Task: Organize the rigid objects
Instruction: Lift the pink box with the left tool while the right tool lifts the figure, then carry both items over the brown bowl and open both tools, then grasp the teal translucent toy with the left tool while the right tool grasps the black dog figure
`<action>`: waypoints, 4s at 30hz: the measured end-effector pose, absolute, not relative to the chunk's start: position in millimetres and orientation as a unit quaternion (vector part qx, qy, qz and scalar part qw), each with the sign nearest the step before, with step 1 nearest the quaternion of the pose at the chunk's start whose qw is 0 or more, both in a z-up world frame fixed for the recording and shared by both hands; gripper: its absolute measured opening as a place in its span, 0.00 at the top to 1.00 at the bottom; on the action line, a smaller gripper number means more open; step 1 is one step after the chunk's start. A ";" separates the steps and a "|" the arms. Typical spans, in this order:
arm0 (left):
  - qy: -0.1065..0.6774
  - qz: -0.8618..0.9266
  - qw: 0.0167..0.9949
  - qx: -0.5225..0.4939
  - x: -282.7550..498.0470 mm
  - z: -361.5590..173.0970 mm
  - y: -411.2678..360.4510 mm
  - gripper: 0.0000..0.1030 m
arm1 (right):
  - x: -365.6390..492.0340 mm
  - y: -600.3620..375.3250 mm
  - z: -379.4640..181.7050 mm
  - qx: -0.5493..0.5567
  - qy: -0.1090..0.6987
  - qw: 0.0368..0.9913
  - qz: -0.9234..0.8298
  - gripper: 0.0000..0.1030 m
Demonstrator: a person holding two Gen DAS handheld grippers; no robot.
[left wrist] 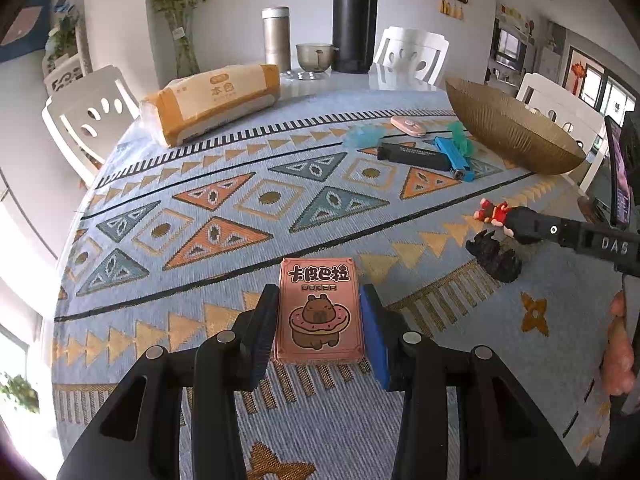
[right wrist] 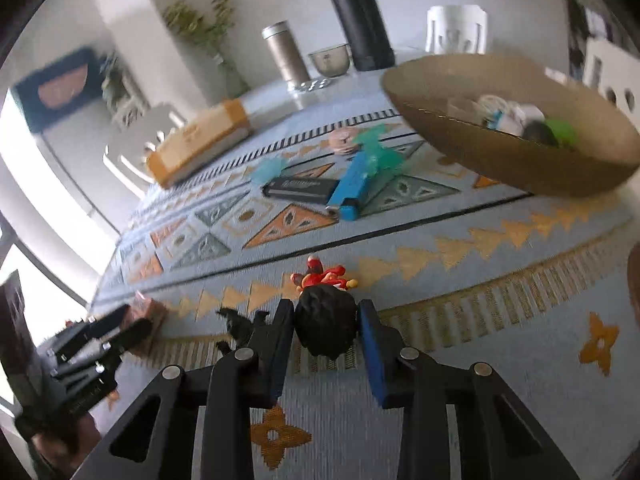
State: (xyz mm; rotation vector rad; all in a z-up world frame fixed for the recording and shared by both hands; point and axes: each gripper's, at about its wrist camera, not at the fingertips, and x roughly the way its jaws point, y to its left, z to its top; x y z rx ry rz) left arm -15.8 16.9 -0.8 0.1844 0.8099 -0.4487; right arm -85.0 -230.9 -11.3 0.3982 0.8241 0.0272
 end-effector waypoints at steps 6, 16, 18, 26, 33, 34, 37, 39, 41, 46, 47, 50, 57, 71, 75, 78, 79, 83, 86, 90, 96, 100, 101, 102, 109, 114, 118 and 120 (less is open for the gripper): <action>0.385 -0.210 0.894 0.092 -16.9 0.6 16.2 0.64 | -90.6 -213.8 -2.1 0.149 0.380 0.913 0.010 0.69; 0.377 -0.191 0.902 0.090 -15.8 4.8 15.3 0.64 | -105.2 -204.8 11.9 0.121 0.334 0.935 0.016 0.70; 0.373 -0.190 0.904 0.081 -14.2 12.0 13.6 0.64 | -108.1 -210.3 15.4 0.135 0.325 0.936 0.017 0.70; 0.303 -0.250 0.918 0.047 -2.5 99.5 -31.5 0.64 | -121.5 -245.2 76.4 0.143 0.256 0.956 -0.017 0.70; 0.254 -0.322 0.910 0.057 12.5 158.3 -121.1 0.64 | -123.6 -293.3 145.3 0.137 0.192 0.965 -0.114 0.70; 0.253 -0.329 0.908 0.057 13.6 160.1 -129.6 0.64 | -121.0 -302.1 149.5 0.141 0.189 0.963 -0.128 0.70; 0.265 -0.356 0.894 0.063 27.2 155.4 -173.7 0.64 | -109.4 -328.1 149.6 0.164 0.206 0.951 -0.163 0.70; 0.280 -0.364 0.886 0.069 36.6 145.4 -194.6 0.64 | -96.0 -341.6 140.5 0.173 0.238 0.937 -0.190 0.70; 0.304 -0.371 0.874 0.077 47.1 126.9 -218.0 0.64 | -83.1 -349.3 126.5 0.177 0.265 0.927 -0.196 0.70; 0.343 -0.381 0.855 0.077 62.3 92.7 -243.3 0.62 | -57.5 -369.6 93.6 0.211 0.318 0.904 -0.192 0.69; 0.348 -0.378 0.854 0.076 64.0 90.0 -242.8 0.56 | -56.6 -374.2 90.1 0.223 0.321 0.902 -0.182 0.68; 0.349 -0.373 0.857 0.064 66.6 92.0 -227.8 0.55 | -59.4 -381.5 89.0 0.248 0.320 0.900 -0.164 0.67; 0.322 -0.333 0.885 0.036 40.4 114.3 -136.6 0.54 | -77.5 -326.2 115.4 0.184 0.291 0.929 -0.136 0.32; 0.397 -0.140 0.907 -0.020 4.8 0.5 41.0 0.21 | -64.9 -168.5 14.1 0.046 0.355 0.933 -0.039 0.24; 0.382 -0.155 0.910 -0.046 8.3 6.5 45.1 0.19 | -62.4 -188.9 9.5 0.083 0.356 0.930 -0.044 0.13; 0.402 -0.144 0.904 -0.012 8.6 -0.9 32.8 0.19 | -58.2 -205.5 0.6 0.128 0.381 0.915 -0.041 0.13; 0.407 -0.146 0.902 -0.003 7.7 -2.9 29.0 0.19 | -57.0 -210.9 -1.9 0.142 0.385 0.911 -0.040 0.13; 0.397 -0.140 0.907 0.022 0.8 -2.5 25.5 0.19 | -53.7 -221.7 -7.5 0.175 0.395 0.901 -0.032 0.13; 0.398 -0.136 0.906 0.032 -0.4 -3.1 22.3 0.19 | -52.8 -223.3 -9.8 0.184 0.400 0.897 -0.027 0.13; 0.401 -0.133 0.906 0.030 1.5 -3.9 25.0 0.19 | -58.6 -227.2 -6.5 0.194 0.389 0.900 -0.024 0.13; 0.409 -0.133 0.903 0.015 5.3 -4.9 29.6 0.19 | -60.5 -229.0 -6.5 0.216 0.386 0.897 0.020 0.13; 0.409 -0.133 0.903 0.014 5.0 -5.0 29.9 0.19 | -58.8 -194.4 -3.4 0.152 0.405 0.899 0.071 0.13; 0.409 -0.133 0.903 0.015 5.0 -4.9 29.7 0.19 | -60.2 -184.9 -4.9 0.135 0.415 0.896 0.083 0.13; 0.406 -0.132 0.904 0.017 4.5 -4.4 29.4 0.19 | -64.3 -173.6 -5.5 0.113 0.420 0.896 0.085 0.13; 0.400 -0.171 0.899 0.054 10.9 13.9 4.4 0.19 | -66.4 -142.2 -10.4 0.027 0.431 0.901 0.053 0.25; 0.365 -0.222 0.894 0.134 49.5 36.9 -45.0 0.19 | -54.6 -151.1 -15.8 0.038 0.449 0.892 0.036 0.43; 0.392 -0.242 0.880 0.119 102.0 20.9 -76.8 0.19 | -51.1 -156.9 -14.4 0.040 0.447 0.893 0.037 0.57; 0.412 -0.250 0.871 0.097 125.1 9.9 -87.0 0.20 | -49.1 -159.8 -14.8 0.035 0.448 0.893 0.037 0.64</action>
